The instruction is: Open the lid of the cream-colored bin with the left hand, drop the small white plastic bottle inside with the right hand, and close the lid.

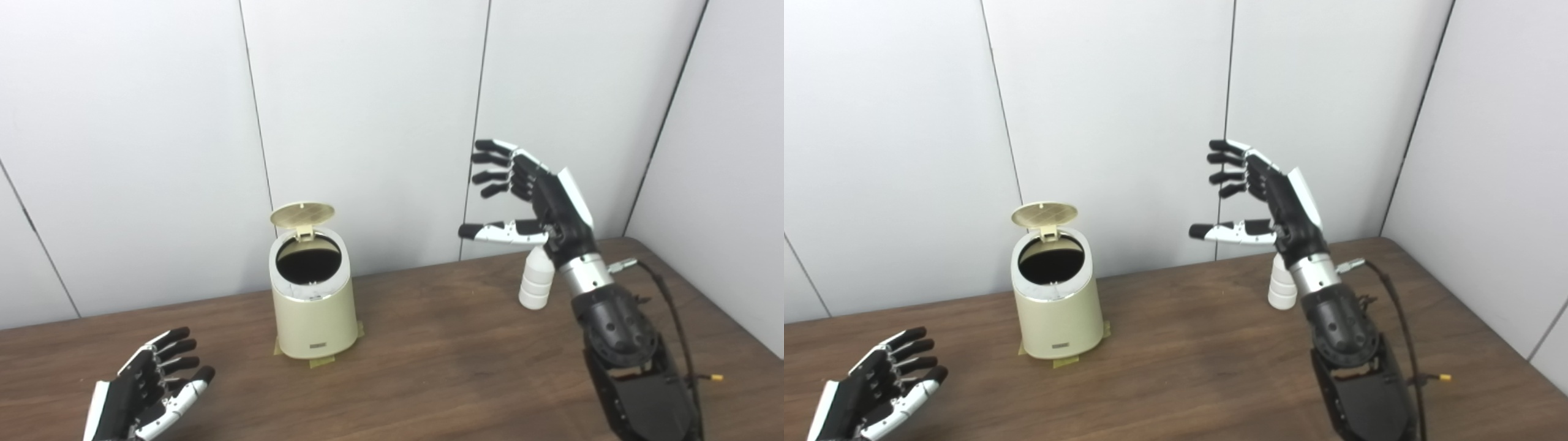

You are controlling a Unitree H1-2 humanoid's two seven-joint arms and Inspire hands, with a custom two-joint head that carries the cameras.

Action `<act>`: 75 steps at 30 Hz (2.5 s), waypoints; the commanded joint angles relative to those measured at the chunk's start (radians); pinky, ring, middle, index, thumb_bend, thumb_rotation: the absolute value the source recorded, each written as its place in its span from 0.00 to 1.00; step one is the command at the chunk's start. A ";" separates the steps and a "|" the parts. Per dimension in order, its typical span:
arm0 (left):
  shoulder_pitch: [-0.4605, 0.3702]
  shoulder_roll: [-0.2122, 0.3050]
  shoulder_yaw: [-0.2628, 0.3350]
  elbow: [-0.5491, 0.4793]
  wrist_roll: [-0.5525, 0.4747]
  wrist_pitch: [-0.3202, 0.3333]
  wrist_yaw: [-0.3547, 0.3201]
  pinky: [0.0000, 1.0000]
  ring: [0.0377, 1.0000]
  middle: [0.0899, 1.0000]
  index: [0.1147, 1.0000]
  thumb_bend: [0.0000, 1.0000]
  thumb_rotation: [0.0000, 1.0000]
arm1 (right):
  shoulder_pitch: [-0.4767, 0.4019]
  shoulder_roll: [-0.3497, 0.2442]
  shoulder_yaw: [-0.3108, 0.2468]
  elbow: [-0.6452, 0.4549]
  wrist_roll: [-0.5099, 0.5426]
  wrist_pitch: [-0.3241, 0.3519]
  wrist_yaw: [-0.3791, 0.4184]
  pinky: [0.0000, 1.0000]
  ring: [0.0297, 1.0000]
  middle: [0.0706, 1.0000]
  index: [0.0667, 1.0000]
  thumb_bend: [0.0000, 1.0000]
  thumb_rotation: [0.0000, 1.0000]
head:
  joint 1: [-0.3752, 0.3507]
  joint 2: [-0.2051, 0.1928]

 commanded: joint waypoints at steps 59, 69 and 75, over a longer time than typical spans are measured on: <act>-0.033 0.039 0.017 -0.096 -0.009 0.087 -0.030 0.60 0.72 0.75 0.79 0.50 0.00 | 0.062 -0.137 -0.055 0.444 0.124 0.052 0.085 0.88 0.93 0.97 0.99 0.83 0.20 | -0.062 0.037; -0.033 0.038 0.009 -0.112 0.005 0.106 -0.024 0.59 0.71 0.75 0.80 0.49 0.00 | 0.020 -0.108 -0.049 0.524 0.122 0.003 0.039 0.83 0.86 0.91 0.93 0.82 0.15 | -0.058 0.040; -0.033 0.037 0.003 -0.119 0.009 0.106 -0.027 0.59 0.71 0.74 0.79 0.49 0.00 | -0.011 -0.095 -0.044 0.576 0.125 -0.006 0.021 0.81 0.84 0.89 0.91 0.82 0.11 | -0.053 0.044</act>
